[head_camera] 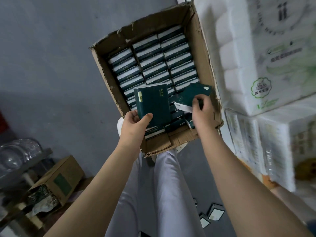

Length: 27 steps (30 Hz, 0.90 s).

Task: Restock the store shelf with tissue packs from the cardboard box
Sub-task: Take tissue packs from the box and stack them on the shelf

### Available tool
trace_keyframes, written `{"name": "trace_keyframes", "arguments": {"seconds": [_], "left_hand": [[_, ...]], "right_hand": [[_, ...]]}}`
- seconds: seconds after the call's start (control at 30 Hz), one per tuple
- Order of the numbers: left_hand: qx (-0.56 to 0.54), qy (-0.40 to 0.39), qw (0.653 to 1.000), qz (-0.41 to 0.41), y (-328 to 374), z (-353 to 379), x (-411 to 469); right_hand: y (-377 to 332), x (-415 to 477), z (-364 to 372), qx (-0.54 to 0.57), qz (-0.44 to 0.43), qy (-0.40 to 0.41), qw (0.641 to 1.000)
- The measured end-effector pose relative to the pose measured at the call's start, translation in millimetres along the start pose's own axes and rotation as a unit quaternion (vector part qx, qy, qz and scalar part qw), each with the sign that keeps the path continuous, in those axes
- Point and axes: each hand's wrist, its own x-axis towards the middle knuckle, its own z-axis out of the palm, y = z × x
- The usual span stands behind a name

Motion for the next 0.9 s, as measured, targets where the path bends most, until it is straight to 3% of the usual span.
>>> {"name": "trace_keyframes", "arguments": {"seconds": [0.37, 0.63, 0.9], "left_hand": [[-0.156, 0.046, 0.975, 0.150, 168.3, -53.4, -190.4], [-0.153, -0.026, 0.930, 0.333, 259.1, -92.5, -385.4], [-0.259, -0.065, 0.889, 0.372, 296.4, -106.0, -483.6]], "right_hand": [[-188.8, -166.7, -112.1, 0.169, -0.150, 0.046, 0.973], [-304.4, -320.3, -228.2, 0.277, -0.285, 0.049, 0.916], [-373.0, -421.4, -306.7, 0.309, -0.394, 0.073, 0.863]]}}
